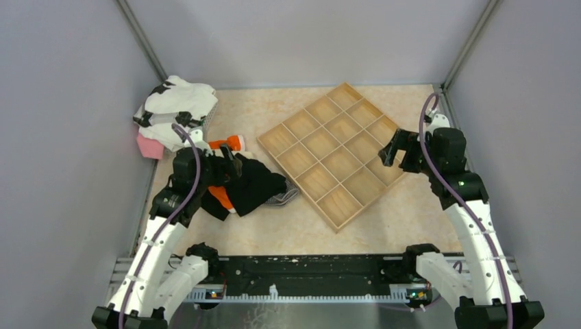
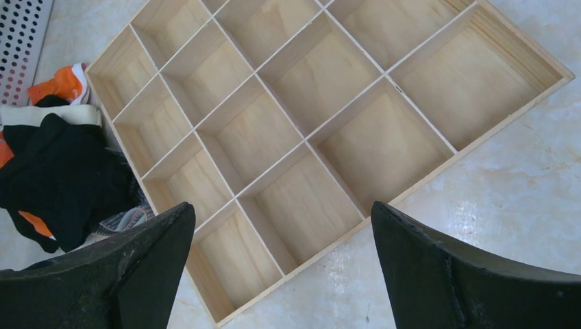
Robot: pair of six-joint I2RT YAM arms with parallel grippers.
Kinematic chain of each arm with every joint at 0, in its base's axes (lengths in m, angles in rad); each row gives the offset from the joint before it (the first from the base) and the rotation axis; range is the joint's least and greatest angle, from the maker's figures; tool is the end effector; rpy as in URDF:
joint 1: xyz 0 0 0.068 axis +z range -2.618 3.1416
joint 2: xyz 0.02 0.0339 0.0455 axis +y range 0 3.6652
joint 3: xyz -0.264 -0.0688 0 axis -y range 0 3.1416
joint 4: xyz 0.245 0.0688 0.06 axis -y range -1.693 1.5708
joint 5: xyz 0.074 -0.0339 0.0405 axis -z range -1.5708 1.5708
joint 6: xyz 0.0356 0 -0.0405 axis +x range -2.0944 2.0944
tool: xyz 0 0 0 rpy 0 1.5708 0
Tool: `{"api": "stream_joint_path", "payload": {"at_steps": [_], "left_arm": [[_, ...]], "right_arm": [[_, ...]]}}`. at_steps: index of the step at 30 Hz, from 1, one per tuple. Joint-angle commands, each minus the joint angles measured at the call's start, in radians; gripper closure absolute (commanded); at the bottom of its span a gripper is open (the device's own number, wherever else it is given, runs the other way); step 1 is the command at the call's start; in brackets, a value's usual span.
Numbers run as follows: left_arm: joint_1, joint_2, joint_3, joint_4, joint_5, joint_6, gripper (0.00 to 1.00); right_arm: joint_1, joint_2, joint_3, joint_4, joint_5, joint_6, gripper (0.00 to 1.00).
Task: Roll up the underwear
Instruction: Move the storage box to the corner of the board.
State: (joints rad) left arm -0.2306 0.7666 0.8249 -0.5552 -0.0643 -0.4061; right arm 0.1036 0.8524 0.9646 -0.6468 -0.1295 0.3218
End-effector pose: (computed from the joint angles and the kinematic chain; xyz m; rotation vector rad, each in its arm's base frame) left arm 0.1633 -0.0360 0.3186 -0.2222 2.0708 -0.3244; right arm 0.1756 0.0229 0.3436 0.1532 2.1193 0.3901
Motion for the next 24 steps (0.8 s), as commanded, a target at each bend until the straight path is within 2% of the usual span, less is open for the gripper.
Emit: {"api": "stream_joint_path", "payload": {"at_steps": [1,4,8,10,13,18,22,24], "left_arm": [[-0.001,-0.015,0.033,-0.054,-0.037,-0.066,0.01],[-0.001,-0.025,0.032,-0.067,-0.027,-0.01,0.01],[-0.001,-0.057,0.054,-0.014,0.2,0.091,0.01],[-0.001,-0.079,0.048,0.013,0.194,0.112,0.01],[-0.001,-0.087,0.042,-0.012,0.103,0.122,0.01],[-0.001,-0.101,-0.013,0.017,0.036,0.088,0.01],[-0.001,-0.096,-0.028,0.025,0.035,0.077,0.01],[-0.001,-0.083,-0.025,0.007,-0.013,0.06,0.01]], "right_arm": [[-0.005,0.005,0.019,0.009,-0.04,-0.024,0.01],[-0.005,0.023,0.031,-0.012,-0.027,-0.034,0.01],[-0.004,0.061,0.051,-0.053,0.019,-0.046,0.01],[-0.003,0.084,0.062,-0.062,0.022,-0.053,0.01],[0.039,0.128,0.078,-0.049,0.039,-0.051,0.02],[0.322,0.245,0.12,-0.006,0.183,-0.012,0.02],[0.505,0.369,0.145,0.092,0.158,0.015,0.05],[0.563,0.434,0.157,0.151,0.09,0.016,0.05]]}}
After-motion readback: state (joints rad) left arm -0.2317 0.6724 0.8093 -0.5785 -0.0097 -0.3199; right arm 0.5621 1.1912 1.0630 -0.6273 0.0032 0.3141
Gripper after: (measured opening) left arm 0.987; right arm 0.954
